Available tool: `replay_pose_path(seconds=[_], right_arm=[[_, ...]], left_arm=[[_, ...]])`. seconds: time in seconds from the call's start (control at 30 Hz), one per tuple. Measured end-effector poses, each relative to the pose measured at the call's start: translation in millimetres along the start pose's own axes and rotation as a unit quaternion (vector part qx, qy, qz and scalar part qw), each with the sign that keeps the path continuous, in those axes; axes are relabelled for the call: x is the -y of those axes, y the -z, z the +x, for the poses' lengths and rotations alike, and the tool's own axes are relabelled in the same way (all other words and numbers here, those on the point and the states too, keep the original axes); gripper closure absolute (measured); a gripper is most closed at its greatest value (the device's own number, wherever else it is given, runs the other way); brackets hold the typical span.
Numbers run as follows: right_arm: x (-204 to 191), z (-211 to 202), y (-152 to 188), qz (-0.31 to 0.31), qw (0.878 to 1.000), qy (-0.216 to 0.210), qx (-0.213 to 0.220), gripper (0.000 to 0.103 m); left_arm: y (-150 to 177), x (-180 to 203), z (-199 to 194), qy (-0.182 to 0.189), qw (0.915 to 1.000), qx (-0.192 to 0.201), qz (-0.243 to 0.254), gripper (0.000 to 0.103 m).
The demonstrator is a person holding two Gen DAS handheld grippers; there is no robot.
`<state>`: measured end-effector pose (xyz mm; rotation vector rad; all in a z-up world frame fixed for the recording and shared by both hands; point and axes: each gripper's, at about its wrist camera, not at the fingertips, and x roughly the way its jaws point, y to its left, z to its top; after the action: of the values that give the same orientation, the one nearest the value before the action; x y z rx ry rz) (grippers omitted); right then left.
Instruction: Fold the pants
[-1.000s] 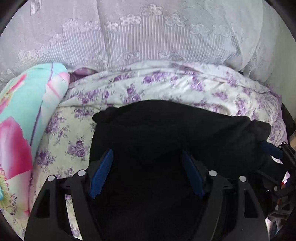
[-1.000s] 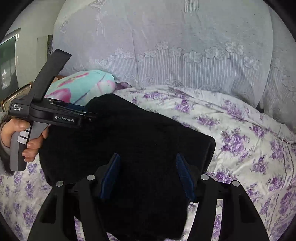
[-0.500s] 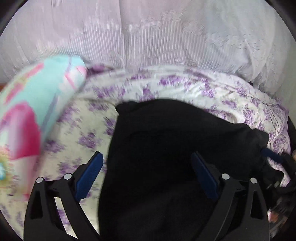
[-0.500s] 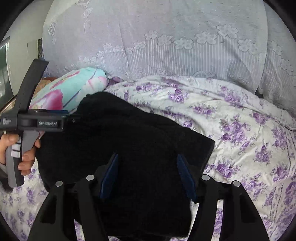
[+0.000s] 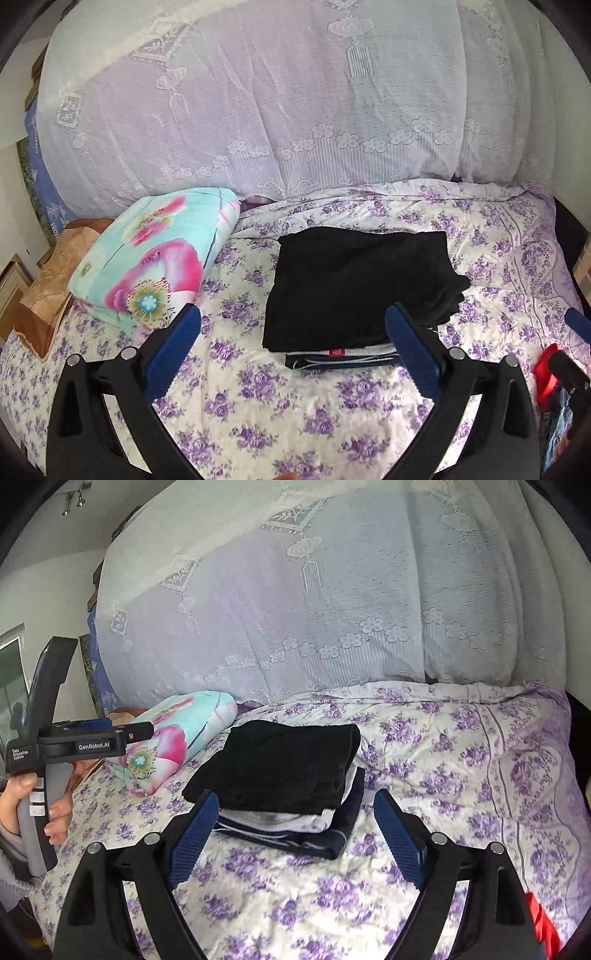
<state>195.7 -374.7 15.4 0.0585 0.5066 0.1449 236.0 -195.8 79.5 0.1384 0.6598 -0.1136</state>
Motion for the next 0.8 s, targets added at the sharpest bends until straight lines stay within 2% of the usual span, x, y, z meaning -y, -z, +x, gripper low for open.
replay_pose_path(seconds=[0.2,0.43,0.53,0.8], right_arm=[[-4,-65,35,0.027,1.0,-0.001,-0.004,0.014],[-13,-117,60,0.027,1.0,-0.004,-0.005,0.012],[-21,-134,68,0.013,1.0,-0.006,-0.003,0.011],[-37,-161,72,-0.003,1.0,-0.019,0.01,0.008]], left_arm=[[31,1,-68,0.003,0.9998,0.0,-0.02,0.005],[67,10,-121,0.005,0.9997,0.0,-0.024,0.005],[77,13,-139,0.0,0.9998,0.005,-0.022,0.005],[91,21,-165,0.021,0.9994,0.001,-0.026,0.005]])
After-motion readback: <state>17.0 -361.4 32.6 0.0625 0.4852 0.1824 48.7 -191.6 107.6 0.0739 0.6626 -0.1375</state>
